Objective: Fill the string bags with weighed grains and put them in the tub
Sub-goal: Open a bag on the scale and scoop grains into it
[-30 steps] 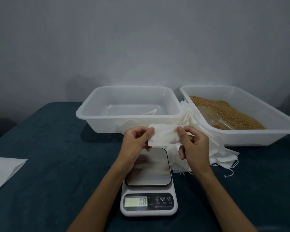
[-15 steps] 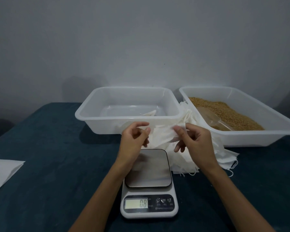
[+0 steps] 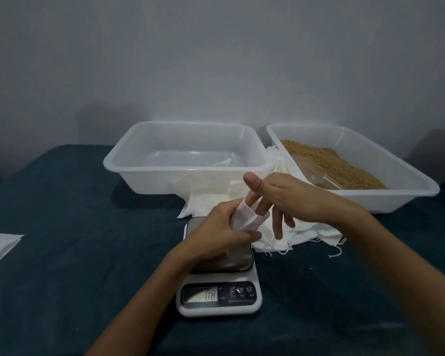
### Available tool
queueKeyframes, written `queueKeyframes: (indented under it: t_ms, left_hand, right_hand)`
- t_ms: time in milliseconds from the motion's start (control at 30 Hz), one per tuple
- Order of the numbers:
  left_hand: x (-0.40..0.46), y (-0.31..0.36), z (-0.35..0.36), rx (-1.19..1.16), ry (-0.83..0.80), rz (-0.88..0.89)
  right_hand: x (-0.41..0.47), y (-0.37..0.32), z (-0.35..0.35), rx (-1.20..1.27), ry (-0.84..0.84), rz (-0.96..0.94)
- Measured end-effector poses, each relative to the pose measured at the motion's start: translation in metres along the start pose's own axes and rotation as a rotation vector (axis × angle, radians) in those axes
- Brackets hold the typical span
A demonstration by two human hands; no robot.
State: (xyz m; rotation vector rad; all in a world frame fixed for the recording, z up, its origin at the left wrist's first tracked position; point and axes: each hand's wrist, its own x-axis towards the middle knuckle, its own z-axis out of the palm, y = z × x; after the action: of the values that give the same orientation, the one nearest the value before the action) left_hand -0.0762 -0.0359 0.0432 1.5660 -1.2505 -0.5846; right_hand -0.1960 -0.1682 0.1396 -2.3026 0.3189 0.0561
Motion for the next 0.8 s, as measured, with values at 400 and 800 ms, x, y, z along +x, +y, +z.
queueKeyframes:
  t_ms: [400, 800]
  left_hand:
    - [-0.007, 0.003, -0.012, -0.258, 0.015, -0.013]
    - [0.0, -0.007, -0.024, -0.4, 0.134, 0.03]
  right_hand:
    - [0.013, -0.003, -0.036, -0.009, 0.227, -0.055]
    - [0.041, 0.175, -0.12, -0.502, 0.438, 0.613]
